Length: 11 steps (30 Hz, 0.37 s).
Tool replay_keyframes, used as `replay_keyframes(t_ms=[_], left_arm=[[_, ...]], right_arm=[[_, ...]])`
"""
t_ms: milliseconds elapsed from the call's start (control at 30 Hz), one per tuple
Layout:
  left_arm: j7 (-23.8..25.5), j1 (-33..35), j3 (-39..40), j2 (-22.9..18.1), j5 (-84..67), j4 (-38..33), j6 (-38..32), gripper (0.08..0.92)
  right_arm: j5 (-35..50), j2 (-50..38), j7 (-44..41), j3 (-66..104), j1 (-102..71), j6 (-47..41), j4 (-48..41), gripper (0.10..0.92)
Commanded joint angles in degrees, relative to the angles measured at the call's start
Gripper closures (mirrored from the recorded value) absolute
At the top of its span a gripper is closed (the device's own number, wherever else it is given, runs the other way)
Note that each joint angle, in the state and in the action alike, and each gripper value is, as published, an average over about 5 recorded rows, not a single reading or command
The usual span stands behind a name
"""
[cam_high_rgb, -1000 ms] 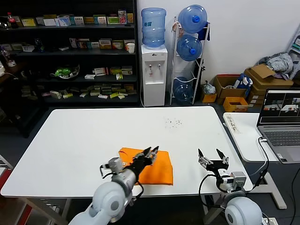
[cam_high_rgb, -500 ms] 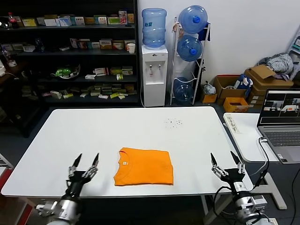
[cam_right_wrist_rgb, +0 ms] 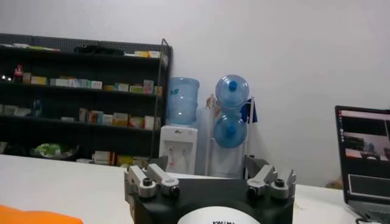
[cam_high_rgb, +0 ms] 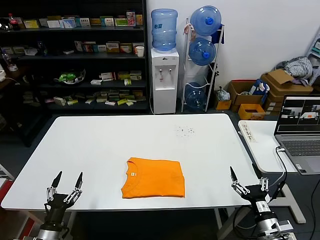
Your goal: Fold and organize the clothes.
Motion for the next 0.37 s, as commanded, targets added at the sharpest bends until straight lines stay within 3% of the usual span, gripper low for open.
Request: replay_keyframes(t_ms=[33, 367], left_arm=[[3.06, 2.02, -3.25, -1.00, 1.23, 1.50, -3.90, 0.177], [3.37, 2.43, -3.09, -1.08, 1.40, 1.09, -3.73, 0.177]], right_arm=[[-0.55, 1.06, -2.46, 1.42, -0.47, 2.67, -1.43, 0.203], [-0.70, 0.75, -2.26, 1.23, -0.36, 2.52, -1.68, 0.203]])
